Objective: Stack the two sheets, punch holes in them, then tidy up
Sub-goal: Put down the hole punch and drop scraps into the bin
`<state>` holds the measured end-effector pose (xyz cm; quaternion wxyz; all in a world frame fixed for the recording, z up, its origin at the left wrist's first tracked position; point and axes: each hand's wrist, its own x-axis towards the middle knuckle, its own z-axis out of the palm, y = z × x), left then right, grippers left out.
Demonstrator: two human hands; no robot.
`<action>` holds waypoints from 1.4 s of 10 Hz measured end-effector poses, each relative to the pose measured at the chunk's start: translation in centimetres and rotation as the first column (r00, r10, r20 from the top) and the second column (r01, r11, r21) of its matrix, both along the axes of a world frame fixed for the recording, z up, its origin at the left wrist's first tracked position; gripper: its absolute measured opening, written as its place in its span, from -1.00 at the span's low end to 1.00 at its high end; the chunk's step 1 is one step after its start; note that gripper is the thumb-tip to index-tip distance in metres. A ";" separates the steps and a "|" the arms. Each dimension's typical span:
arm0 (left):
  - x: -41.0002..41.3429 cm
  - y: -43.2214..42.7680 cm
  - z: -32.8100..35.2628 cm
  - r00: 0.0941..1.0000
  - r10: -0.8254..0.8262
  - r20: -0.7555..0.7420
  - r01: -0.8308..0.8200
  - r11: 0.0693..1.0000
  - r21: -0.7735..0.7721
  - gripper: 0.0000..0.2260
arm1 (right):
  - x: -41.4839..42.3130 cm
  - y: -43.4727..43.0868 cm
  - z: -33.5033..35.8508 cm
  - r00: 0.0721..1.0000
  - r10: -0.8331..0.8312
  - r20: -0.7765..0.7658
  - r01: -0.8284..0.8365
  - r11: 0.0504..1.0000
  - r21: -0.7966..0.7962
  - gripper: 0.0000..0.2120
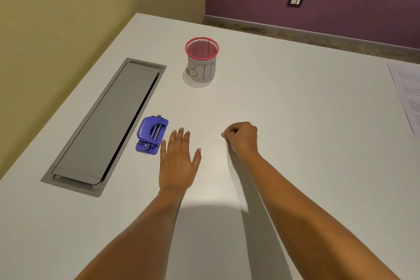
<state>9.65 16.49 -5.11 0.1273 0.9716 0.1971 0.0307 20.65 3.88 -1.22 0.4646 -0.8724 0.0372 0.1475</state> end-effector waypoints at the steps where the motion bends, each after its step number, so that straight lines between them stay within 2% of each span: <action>1: 0.0 0.0 0.1 1.000 0.000 0.004 0.000 1.000 0.000 -0.50 | 0.1 0.5 0.0 0.998 0.065 -0.002 -0.064 0.992 -0.111 -0.87; 2: 0.0 -0.1 0.1 1.000 0.002 0.002 -0.002 1.000 0.005 -0.50 | 0.4 0.8 0.3 0.977 0.204 -0.061 -0.213 0.947 -0.241 -0.77; 3: 0.0 -0.1 0.1 1.000 0.003 -0.008 -0.003 1.000 0.017 -0.50 | 0.5 0.7 0.8 0.949 0.308 -0.064 -0.312 0.900 -0.306 -0.83; 4: 0.0 0.0 0.1 1.000 0.002 -0.010 -0.002 1.000 0.022 -0.50 | 0.6 -0.2 0.8 0.978 0.190 -0.080 -0.199 0.972 -0.122 -0.79; 5: -0.1 -0.1 0.2 1.000 0.004 0.000 -0.004 1.000 0.002 -0.50 | 0.8 -1.4 0.8 0.971 0.050 -0.233 0.002 0.976 0.218 -0.72; 6: -0.1 -0.1 0.2 1.000 0.003 -0.004 -0.003 1.000 0.006 -0.50 | 1.2 -2.5 1.1 0.870 -0.038 -0.492 0.311 0.816 0.487 -0.77; 7: 0.0 -0.1 0.3 1.000 0.001 -0.001 -0.001 1.000 0.003 -0.51 | 1.2 -3.5 1.2 0.804 -0.097 -0.587 0.448 0.748 0.489 -0.82; 8: -0.1 -0.1 0.3 1.000 0.001 0.001 -0.001 1.000 -0.004 -0.51 | 1.2 -3.9 1.0 0.784 -0.054 -0.619 0.454 0.730 0.511 -0.87; 9: -0.1 -0.1 0.2 1.000 0.000 0.006 0.000 1.000 -0.007 -0.51 | 1.3 -4.2 1.0 0.739 0.022 -0.673 0.480 0.684 0.549 -0.77; 10: -0.1 -0.1 0.3 1.000 0.002 0.017 -0.001 1.000 -0.015 -0.51 | 1.3 -4.4 1.1 0.711 0.075 -0.699 0.494 0.654 0.573 -0.71; 11: 0.0 -0.1 0.2 1.000 -0.006 0.020 0.006 1.000 -0.024 -0.51 | 1.2 -4.4 1.1 0.720 0.064 -0.691 0.499 0.644 0.580 -0.76; 12: 0.0 -0.1 0.2 1.000 -0.014 0.013 0.014 1.000 -0.020 -0.51 | 1.0 -4.3 1.0 0.760 0.040 -0.649 0.460 0.673 0.579 -0.88; 13: 0.0 0.0 0.3 1.000 -0.024 0.013 0.024 1.000 -0.006 -0.51 | 1.2 -4.5 1.1 0.820 0.005 -0.573 0.393 0.722 0.569 -0.90; 14: 0.4 0.1 0.3 0.999 -0.030 0.031 0.032 0.998 -0.056 -0.52 | 1.5 -4.7 1.3 0.882 -0.023 -0.470 0.274 0.838 0.473 -0.84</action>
